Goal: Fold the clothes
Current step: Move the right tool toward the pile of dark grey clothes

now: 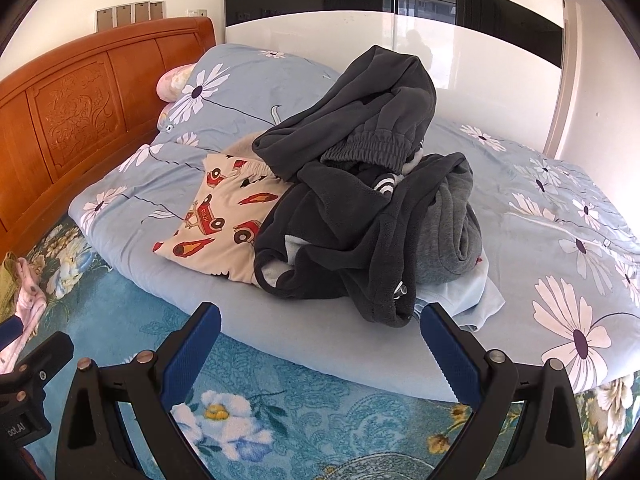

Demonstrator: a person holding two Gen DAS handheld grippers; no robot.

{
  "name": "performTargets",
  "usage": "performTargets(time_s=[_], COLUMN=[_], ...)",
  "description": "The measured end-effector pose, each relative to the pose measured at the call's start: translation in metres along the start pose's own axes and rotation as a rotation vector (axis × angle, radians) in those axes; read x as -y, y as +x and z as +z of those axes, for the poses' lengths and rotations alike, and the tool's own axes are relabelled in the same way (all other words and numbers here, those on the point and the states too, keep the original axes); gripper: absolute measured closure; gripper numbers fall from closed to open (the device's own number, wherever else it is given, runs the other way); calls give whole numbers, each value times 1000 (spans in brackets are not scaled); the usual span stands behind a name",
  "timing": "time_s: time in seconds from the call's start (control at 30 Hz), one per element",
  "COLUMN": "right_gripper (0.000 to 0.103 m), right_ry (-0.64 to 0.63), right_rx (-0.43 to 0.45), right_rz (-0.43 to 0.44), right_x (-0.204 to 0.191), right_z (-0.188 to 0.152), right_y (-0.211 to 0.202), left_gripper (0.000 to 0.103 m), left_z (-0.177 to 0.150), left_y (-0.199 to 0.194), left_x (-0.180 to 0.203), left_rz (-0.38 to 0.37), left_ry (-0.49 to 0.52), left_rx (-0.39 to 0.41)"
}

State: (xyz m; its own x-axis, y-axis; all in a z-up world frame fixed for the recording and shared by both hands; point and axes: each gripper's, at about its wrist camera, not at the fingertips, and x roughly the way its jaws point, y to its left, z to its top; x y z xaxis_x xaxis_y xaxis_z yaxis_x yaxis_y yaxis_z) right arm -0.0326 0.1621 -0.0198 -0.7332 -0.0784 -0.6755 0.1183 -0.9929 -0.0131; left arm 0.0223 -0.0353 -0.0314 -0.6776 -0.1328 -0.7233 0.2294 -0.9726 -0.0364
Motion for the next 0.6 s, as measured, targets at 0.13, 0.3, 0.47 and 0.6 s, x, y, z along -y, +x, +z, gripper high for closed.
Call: performTargets(time_s=[0.13,0.3,0.47,0.6], right_gripper=[3,3,3,3], right_ry=[-19,-31,-40,-51], right_rx=[8,-11,-36,-41], right_rz=[-26,-11,-4,7], right_x=[-3,-8,-13,-18], right_z=[1,-2,-6,-7], right_y=[3,7,10,6], left_gripper=[0,0,0,0], left_z=[-2,-4,-9,-12], left_y=[3,5,6,2], left_x=[-2,-7,-12,-16], left_rz=[6,0,5,13], left_ry=[1,-11,-17,-27], left_rx=[-8,-19,-33,-38])
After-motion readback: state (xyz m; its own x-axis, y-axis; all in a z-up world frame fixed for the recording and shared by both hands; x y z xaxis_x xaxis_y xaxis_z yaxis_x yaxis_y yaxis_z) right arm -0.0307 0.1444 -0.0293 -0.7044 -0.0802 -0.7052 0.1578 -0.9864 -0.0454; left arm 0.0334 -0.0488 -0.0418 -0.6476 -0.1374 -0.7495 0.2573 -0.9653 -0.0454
